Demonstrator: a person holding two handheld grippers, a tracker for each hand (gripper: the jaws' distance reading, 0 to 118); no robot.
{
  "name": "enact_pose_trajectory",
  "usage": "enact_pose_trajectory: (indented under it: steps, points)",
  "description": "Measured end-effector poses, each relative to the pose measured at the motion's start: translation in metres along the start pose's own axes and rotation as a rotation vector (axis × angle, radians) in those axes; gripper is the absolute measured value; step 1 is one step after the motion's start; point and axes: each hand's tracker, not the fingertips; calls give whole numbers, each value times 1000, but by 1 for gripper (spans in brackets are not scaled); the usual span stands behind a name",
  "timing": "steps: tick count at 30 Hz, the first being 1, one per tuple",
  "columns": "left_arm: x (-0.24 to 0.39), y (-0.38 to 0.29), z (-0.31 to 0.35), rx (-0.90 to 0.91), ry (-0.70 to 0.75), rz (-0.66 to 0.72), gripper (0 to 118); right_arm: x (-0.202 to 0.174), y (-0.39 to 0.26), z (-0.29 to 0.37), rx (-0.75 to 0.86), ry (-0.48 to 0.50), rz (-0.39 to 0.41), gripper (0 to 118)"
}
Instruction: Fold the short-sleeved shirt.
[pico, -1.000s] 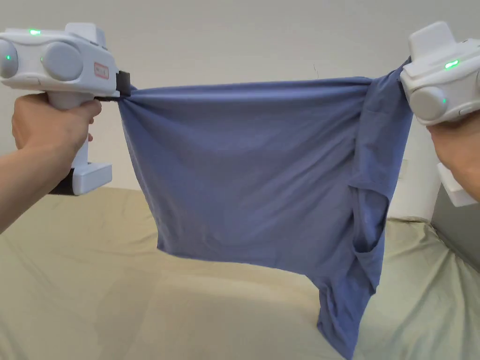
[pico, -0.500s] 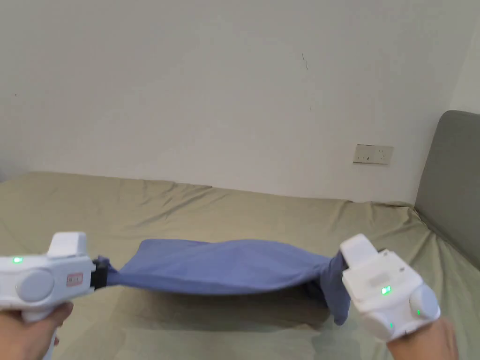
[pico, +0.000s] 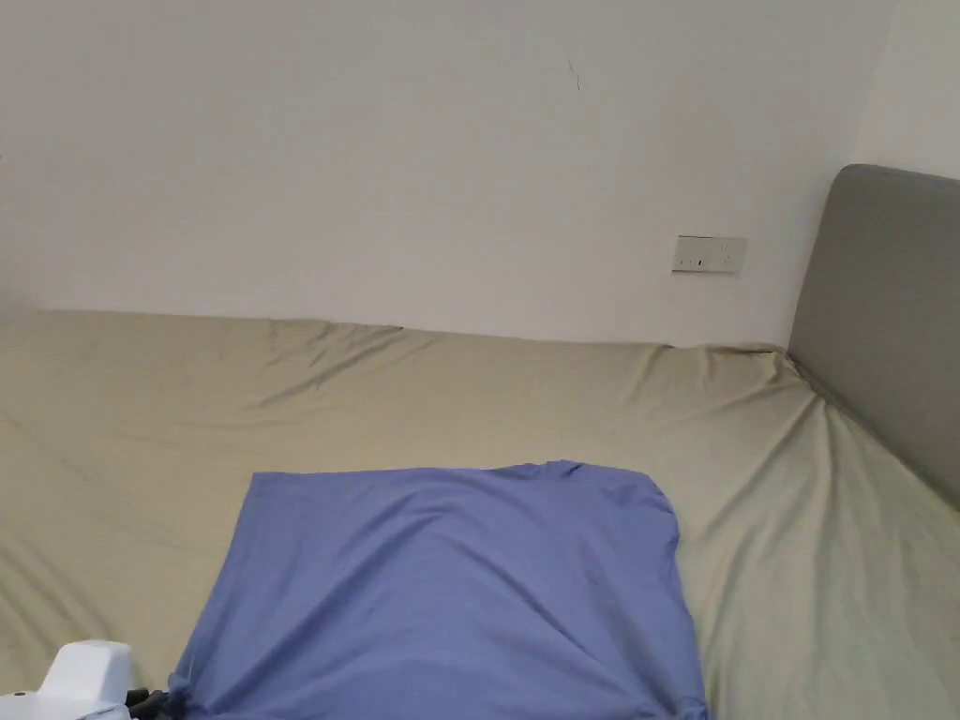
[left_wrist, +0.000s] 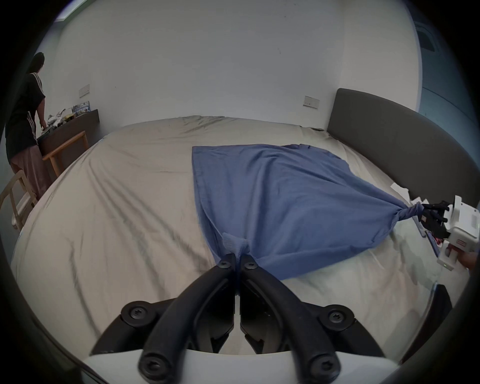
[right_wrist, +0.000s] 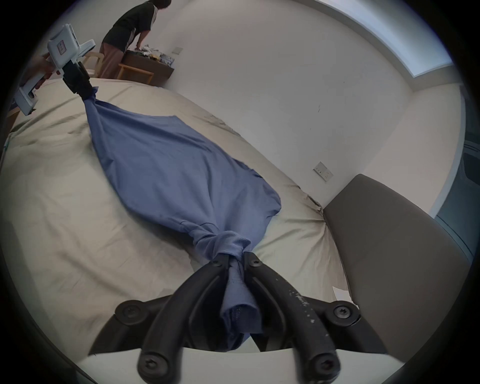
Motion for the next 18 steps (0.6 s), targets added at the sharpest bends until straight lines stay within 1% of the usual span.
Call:
enact_pose_trajectory:
  steps: [3,4,5,6,7,8,9,10,12,13,15,16,17,18]
  points:
    - [-1,-13,26,3,-5,-20,1,0,-11,30,21,-4,-2,11]
    - [-3,-16,32,-1,-9,-6,1,-1,-13,38,23,-2,-6,11]
    - [-3,-22,43,0,-12,11,1,-3,-16,46,24,1,16,11]
    - [-5,-28,52,1,-32,19,1,-5,-20,54,26,-3,79,11]
    - [-4,-33,58,3,-31,10,1,-8,-25,64,45,-10,114,11]
    - [-2,-38,64,-7,-23,-6,1,-11,-29,74,39,18,146,11]
    - [4,-44,75,-19,-32,0,1,-13,-33,85,28,47,128,11]
    - [3,-49,82,-20,-47,16,1,-14,-36,95,33,57,130,11]
    - [3,-59,95,-29,-42,17,1,-19,-42,115,34,76,204,11]
    - [6,-65,102,-28,-48,31,1,-19,-45,122,28,86,212,11]
    - [7,-79,111,-44,-52,46,1,-17,-53,135,1,141,196,11]
    - [8,-85,114,-56,-46,52,1,-17,-55,141,-3,142,187,11]
    - [9,-94,117,-73,-57,56,1,-16,-58,146,-18,182,163,11]
    - [9,-102,118,-83,-63,59,1,-16,-61,148,-18,173,169,11]
